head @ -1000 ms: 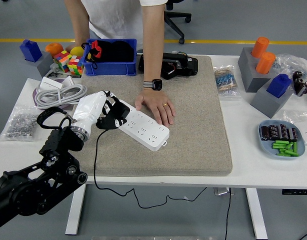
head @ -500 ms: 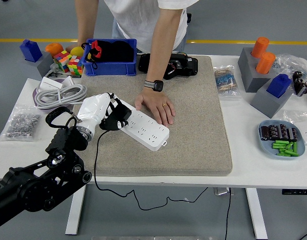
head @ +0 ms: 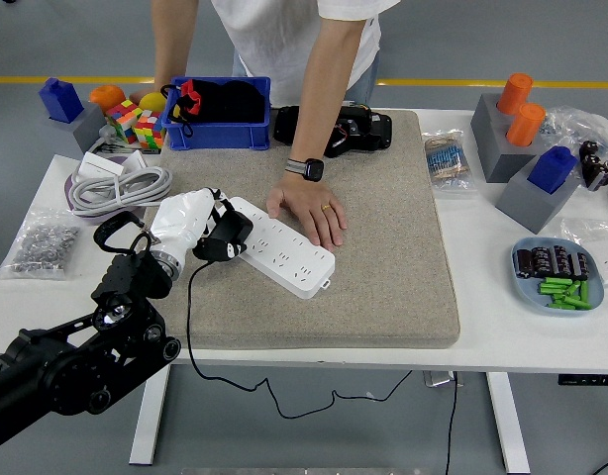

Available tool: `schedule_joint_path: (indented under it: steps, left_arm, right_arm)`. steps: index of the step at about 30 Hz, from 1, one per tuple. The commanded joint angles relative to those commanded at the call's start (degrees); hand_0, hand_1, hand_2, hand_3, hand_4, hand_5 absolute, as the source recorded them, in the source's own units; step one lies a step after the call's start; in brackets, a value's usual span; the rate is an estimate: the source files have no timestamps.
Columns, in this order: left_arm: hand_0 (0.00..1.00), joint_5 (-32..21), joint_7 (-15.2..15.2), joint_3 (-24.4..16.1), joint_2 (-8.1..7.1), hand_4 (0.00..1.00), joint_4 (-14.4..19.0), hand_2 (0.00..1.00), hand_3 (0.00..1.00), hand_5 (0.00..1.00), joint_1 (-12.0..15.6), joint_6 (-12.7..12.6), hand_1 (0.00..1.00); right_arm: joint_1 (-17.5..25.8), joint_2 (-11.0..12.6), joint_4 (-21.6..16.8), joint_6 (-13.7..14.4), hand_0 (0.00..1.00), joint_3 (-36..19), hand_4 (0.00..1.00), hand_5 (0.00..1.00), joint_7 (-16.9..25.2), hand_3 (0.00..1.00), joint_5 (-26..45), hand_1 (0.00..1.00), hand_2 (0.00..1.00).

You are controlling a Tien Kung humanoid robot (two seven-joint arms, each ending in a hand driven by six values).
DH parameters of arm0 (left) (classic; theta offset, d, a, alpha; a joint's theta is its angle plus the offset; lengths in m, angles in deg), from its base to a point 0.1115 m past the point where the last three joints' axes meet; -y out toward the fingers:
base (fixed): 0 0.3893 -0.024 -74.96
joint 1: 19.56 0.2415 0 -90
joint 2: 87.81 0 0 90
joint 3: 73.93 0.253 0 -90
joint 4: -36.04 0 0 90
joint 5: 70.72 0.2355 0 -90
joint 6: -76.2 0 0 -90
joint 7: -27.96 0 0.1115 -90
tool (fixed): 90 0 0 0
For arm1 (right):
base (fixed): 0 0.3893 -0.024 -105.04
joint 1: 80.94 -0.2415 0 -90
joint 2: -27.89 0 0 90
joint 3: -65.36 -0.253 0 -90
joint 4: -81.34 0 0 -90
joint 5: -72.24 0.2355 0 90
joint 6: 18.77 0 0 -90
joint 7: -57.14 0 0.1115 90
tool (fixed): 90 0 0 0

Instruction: Press the white button,pick up the black plug,place it near the board,insert it into the board

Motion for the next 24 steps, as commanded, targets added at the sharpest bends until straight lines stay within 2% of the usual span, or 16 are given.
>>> schedule_joint_path:
  steps: [12, 24]
  left_arm:
    - [0.291, 0.5, -0.7, 0.1, -0.56, 0.708, 0.7, 0.353, 0.559, 0.002, 0.1, 0.7, 0.359]
    - [0.301, 0.5, -1.3, 0.2, -0.27, 0.723, 0.4, 0.358, 0.563, 0.002, -0.1, 1.4, 0.375]
  right_arm:
    - [0.0, 0.1, 0.0, 0.0, 0.625, -0.1, 0.677, 0.390, 0.1, 0.594, 0.0, 0.623, 0.601]
    - [0.1, 0.0, 0.0, 0.0, 0.625, -0.2, 0.678, 0.390, 0.1, 0.594, 0.0, 0.623, 0.602]
